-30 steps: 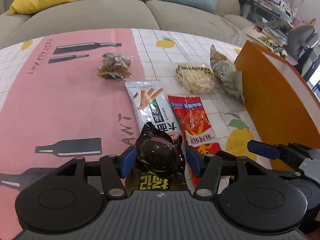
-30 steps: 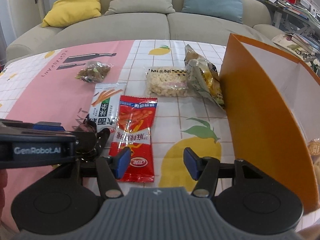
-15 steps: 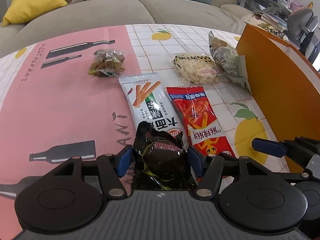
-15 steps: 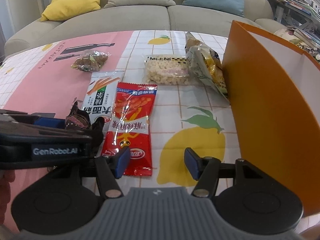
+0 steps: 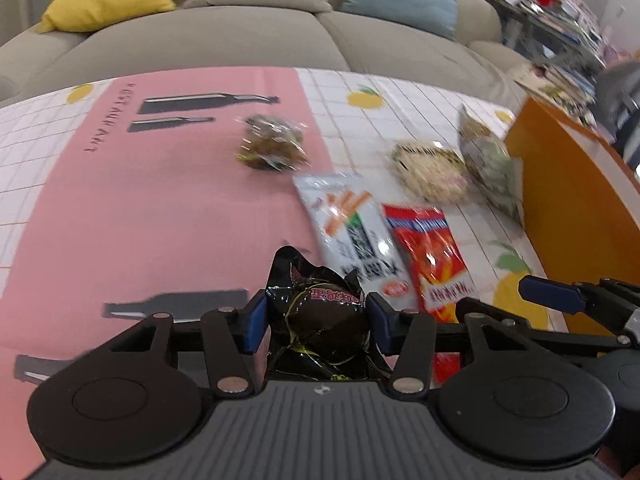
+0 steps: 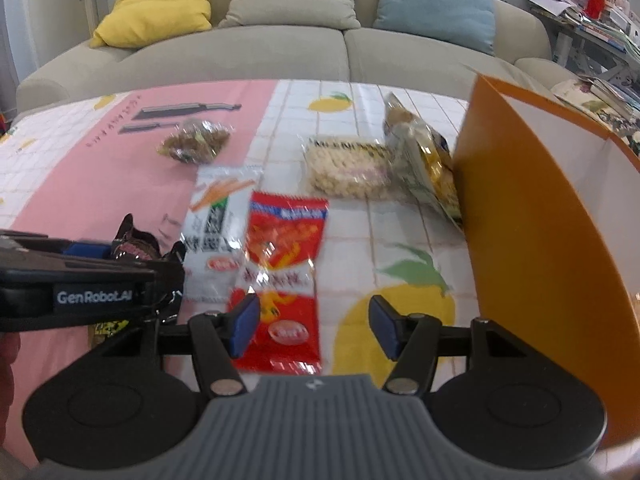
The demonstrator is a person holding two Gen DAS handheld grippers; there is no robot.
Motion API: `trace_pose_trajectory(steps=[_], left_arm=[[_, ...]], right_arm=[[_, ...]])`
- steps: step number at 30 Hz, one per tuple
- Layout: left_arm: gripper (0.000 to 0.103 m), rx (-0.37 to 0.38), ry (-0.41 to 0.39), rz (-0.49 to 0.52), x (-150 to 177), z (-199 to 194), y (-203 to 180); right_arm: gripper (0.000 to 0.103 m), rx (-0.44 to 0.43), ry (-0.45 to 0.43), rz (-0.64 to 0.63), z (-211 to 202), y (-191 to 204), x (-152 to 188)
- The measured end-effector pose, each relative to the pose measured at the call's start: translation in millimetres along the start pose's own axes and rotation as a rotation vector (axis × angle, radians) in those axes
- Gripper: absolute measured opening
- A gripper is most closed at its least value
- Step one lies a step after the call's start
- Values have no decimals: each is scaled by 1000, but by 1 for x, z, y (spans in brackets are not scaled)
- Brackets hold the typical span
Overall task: Organize snacks
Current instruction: 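Grasp the clear bag of brown snacks with right tool while left holds black wrapper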
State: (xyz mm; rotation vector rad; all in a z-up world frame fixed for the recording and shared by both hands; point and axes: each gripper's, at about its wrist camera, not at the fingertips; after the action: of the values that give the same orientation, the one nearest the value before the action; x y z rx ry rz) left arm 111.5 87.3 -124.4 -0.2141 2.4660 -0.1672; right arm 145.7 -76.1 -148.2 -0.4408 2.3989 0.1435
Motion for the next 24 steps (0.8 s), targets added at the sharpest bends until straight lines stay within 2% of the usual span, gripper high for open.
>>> trace_pose_trajectory(steps=[11,17,24], left_arm=[[58,-123,-50,-103,-46,2,64],[58,-173,-31,-106,-64,19,83],[58,-175,-19,-130,-70,26,93]], right_arm=[[59,-90,-85,-72,43,36,-77],[59,-150,-65,-46,79,66,-113],[58,-160,2,11,115,88,-137]])
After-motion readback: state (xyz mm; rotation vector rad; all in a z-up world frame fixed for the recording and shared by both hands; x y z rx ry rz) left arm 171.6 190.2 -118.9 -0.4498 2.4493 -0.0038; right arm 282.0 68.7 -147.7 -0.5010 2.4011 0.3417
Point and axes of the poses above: each gripper's, at about its wrist camera, not at the fingertips, and z roughly the way its jaws point, y to its left, x to its underside
